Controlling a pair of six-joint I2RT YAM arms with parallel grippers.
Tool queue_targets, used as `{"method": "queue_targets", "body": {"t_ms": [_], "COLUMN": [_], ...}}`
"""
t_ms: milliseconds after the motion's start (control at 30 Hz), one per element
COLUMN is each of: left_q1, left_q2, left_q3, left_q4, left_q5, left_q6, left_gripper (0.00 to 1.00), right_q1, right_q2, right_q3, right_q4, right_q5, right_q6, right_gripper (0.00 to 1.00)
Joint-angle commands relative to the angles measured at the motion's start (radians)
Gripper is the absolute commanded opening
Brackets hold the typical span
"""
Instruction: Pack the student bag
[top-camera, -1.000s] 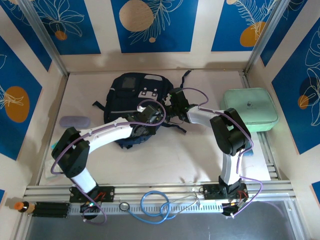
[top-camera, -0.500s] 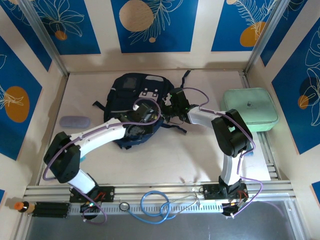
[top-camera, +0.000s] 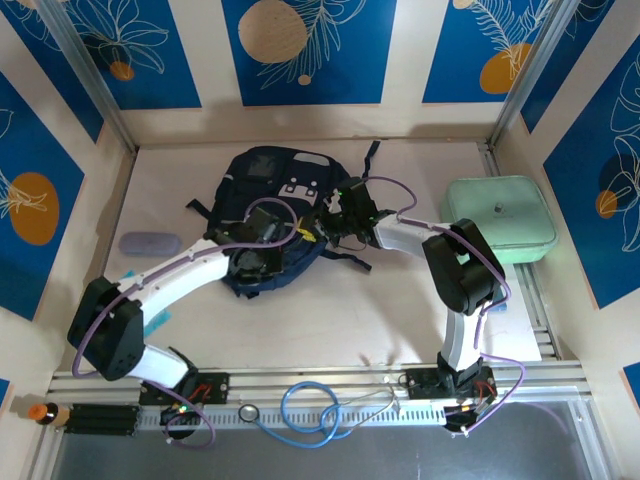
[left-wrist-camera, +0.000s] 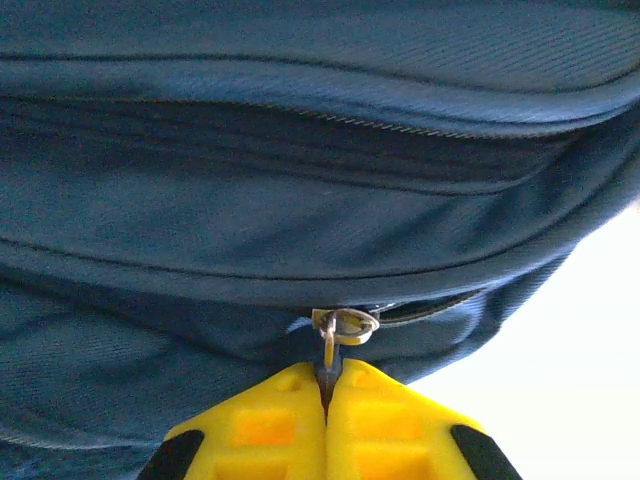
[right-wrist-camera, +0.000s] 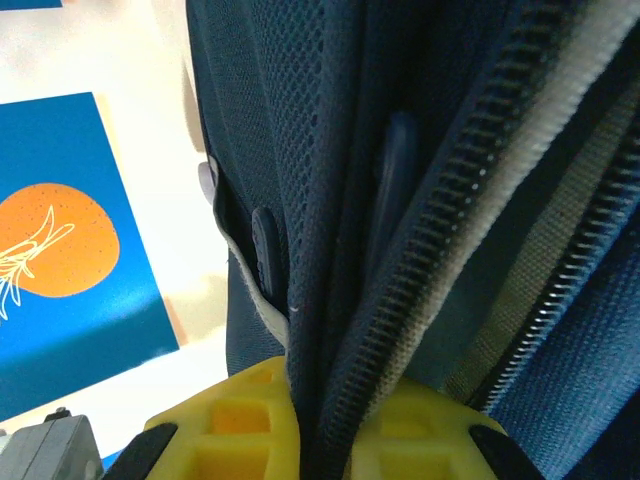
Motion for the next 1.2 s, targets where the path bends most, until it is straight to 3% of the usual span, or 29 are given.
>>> {"method": "queue_targets", "body": {"t_ms": [0, 200, 433, 567, 767, 900, 1000, 1067, 1167], "left_q1": [0.025, 0.09, 0.15, 0.148, 0.151, 0.149, 0.146, 0.137, 0.114], "left_q2": [-0.035, -0.038, -0.064, -0.092, -0.082, -0.042, -0.013, -0.003, -0.001], "left_q3": [-0.015, -0.026, -0.066, -0.07, -0.057, -0.047, -0.024, 0.002, 0.03], "left_q4": [-0.131, -0.13, -0.055, -0.004, 0.013, 0.09, 0.131, 0.133, 0.121], "left_q5": [-0.022, -0.066, -0.042, 0.019, 0.004, 0.088, 0.171, 0.211, 0.24], "left_q6": [0.055, 0.096, 0.162, 0.262, 0.348, 0.373, 0.377, 0.38, 0.393], "left_gripper": [0.0, 0.0, 0.0, 0.0, 0.0, 0.0, 0.0, 0.0, 0.0], "right_q1": [-0.023, -0.025, -0.041, -0.098, -0.226, -0.274, -0.283, -0.272, -0.241], "right_q2": [-0.049, -0.053, -0.086, -0.143, -0.228, -0.256, -0.27, -0.273, -0.295], "right_q3": [0.0, -0.004, -0.028, -0.064, -0.161, -0.166, -0.168, -0.182, -0.232], "right_q4": [-0.021, -0.026, -0.034, -0.037, -0.112, -0.212, -0.227, -0.211, -0.165], "right_q5": [0.037, 0.04, 0.05, -0.023, -0.157, -0.145, -0.109, -0.09, -0.024], "right_q6": [-0.031, -0.035, -0.052, -0.149, -0.308, -0.396, -0.373, -0.298, -0.156], "right_gripper": [0.0, 0.0, 0.0, 0.0, 0.0, 0.0, 0.09, 0.27, 0.42]}}
